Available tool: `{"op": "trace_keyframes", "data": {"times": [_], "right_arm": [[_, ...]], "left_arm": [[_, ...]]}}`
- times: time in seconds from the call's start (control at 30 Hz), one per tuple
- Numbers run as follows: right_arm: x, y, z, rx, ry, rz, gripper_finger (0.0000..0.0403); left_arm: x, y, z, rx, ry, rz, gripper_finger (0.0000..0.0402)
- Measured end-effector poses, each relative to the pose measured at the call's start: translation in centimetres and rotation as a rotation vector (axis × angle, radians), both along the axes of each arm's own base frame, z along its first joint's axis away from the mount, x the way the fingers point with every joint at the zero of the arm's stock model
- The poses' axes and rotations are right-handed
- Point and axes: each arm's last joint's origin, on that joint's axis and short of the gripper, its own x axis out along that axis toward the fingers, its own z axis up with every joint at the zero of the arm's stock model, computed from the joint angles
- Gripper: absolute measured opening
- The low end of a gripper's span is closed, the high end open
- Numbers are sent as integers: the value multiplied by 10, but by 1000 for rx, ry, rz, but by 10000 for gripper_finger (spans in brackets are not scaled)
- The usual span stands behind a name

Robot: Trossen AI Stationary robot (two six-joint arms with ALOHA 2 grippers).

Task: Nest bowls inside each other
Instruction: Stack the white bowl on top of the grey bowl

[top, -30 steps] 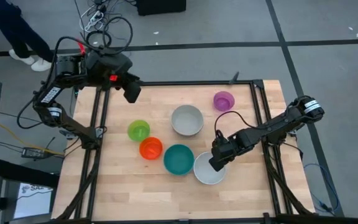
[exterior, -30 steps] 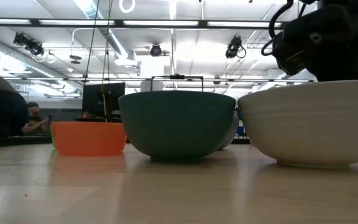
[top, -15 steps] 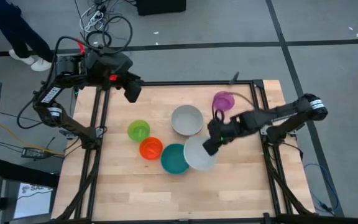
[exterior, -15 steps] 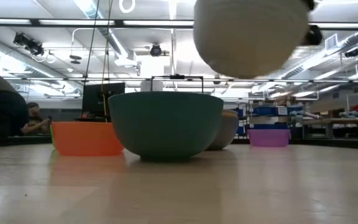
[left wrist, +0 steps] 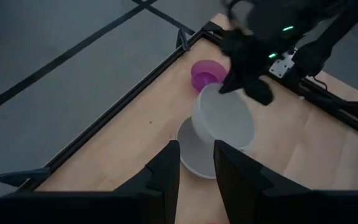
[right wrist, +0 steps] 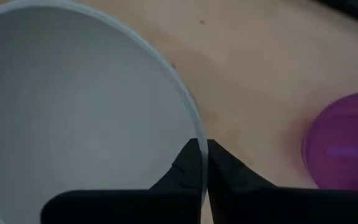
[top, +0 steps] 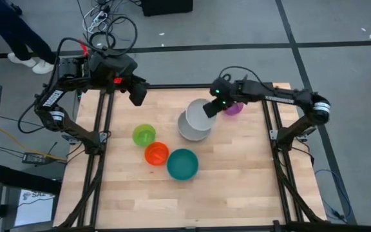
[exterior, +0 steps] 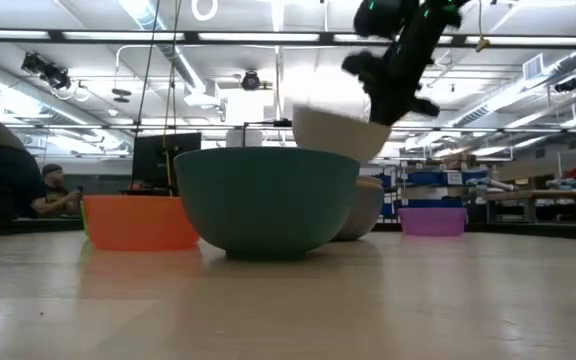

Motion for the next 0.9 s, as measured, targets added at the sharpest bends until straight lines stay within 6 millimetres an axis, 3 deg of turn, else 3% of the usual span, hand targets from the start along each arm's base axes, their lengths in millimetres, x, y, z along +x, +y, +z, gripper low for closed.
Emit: {"op": "trace_keyframes", "data": {"times": [0.13,0.37,0.67,0.9], "right_arm": [[14,-14,-20,74,-12,47,0],[27,-10,-36,146,-4,95,23],[13,-3,-22,179,-2,61,104],[-1,26,11,215,-92,33,115]], "left_arm": [[0,0,0,-10,-1,8,108],[0,0,0,-10,-1,9,108],[0,1,0,9,1,25,108],[-1,1,0,25,15,23,108]]}}
